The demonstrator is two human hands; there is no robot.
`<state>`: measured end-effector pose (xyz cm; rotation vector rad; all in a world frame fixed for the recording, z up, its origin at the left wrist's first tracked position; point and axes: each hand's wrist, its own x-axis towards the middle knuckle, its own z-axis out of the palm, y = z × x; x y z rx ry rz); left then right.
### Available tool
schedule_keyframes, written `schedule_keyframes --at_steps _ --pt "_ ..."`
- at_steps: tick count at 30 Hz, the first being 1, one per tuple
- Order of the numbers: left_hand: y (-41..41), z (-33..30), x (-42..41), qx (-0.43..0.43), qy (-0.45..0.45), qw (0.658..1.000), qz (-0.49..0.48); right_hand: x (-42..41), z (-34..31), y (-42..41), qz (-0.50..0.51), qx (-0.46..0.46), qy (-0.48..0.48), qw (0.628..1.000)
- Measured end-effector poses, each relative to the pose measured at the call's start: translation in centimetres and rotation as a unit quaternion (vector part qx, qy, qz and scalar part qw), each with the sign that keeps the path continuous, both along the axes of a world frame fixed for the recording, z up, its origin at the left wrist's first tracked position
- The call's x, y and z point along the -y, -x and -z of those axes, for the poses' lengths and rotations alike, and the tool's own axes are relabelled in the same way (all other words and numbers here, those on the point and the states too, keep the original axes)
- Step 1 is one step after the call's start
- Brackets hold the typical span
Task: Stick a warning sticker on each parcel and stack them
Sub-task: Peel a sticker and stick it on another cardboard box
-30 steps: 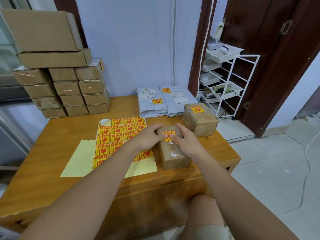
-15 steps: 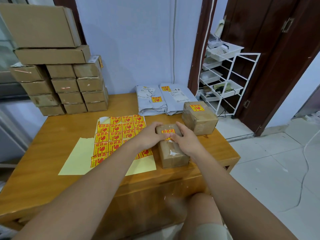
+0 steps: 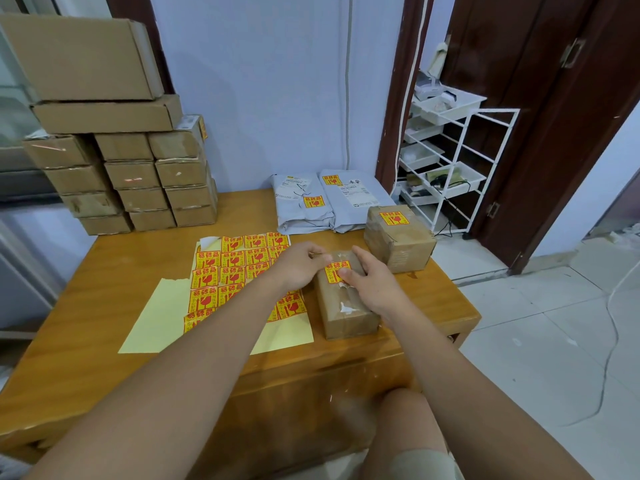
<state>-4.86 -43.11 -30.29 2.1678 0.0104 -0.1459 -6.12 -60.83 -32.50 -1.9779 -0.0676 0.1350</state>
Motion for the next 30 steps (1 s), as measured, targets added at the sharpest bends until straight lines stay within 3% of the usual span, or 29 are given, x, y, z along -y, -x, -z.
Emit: schedule_keyframes --at_steps 4,18,21,25,30 --pt "0.1 -0.1 0.5 0.017 0.010 1.000 -0.003 0.1 0.0 -0.1 -0.001 -0.002 0.000 1.000" --pt "0.0 0.0 -1.9 -0.104 -0.025 0.987 0.121 0.1 0.2 -0.1 -0.002 -0.012 -0.021 1.000" --pt "0.7 -0.1 -1.4 -0.076 -0.031 0.991 0.110 0.1 0.2 0.0 -0.006 -0.007 -0.016 1.000" --pt "1.5 1.0 -0.4 -0.039 0.043 0.997 0.047 0.0 -0.1 0.3 -0.011 -0.002 -0.015 1.000" --pt "1.3 1.0 -0.4 -0.035 0.037 0.997 0.057 0.1 -0.5 0.5 -0.024 -0.002 0.016 1.000"
